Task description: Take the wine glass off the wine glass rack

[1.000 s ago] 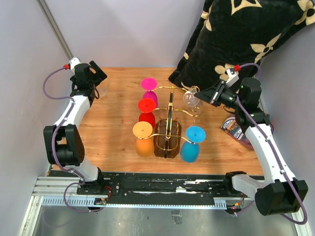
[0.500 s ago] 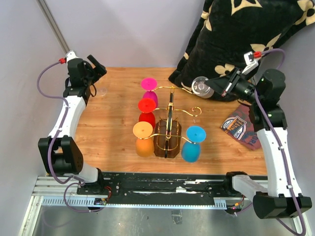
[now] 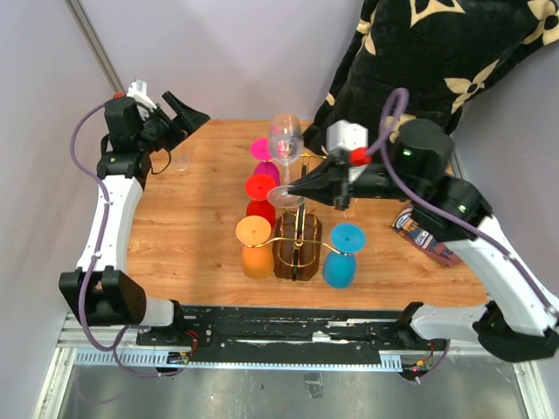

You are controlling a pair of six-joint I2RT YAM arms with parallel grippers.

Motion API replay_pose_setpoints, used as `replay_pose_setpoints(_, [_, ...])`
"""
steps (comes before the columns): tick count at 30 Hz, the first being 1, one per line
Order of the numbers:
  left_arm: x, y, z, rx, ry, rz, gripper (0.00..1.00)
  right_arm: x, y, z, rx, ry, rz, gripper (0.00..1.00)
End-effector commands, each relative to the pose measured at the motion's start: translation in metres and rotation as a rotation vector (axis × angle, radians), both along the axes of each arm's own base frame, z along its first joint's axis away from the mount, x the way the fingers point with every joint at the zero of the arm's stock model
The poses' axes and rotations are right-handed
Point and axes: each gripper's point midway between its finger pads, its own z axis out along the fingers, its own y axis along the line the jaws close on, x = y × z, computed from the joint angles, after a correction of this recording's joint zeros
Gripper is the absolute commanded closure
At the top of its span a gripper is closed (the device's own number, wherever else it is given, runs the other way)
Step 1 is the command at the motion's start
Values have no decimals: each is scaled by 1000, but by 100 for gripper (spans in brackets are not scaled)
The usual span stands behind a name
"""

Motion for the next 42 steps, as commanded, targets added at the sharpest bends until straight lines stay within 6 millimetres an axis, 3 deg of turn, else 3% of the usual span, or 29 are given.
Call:
replay_pose_setpoints(1, [-53,-42,27,-139,-20,-216,7,28,29,-34,-200,-284,-18,99])
replay_pose_setpoints(6, [-87,-65,61,-270,-67,-349,0,28,56,-42,-274,-322,51,99])
replay_pose_setpoints(9, [-103,-73,72,-332,-71,-403,0,26,69,-46,-322,-329,74,99])
replay_pose_setpoints(18, [-121,-77,48,-352,30,-417,0,20,95,-46,-361,-404,114,99])
replay_pose_setpoints(32, [-144,-88,66,-424,1,-509,0,14,122,-58,-435,-431,147,99])
replay_pose_setpoints(42, [-149,-98,52,-431,48,-544,7,10,122,-59,-427,-476,184,99])
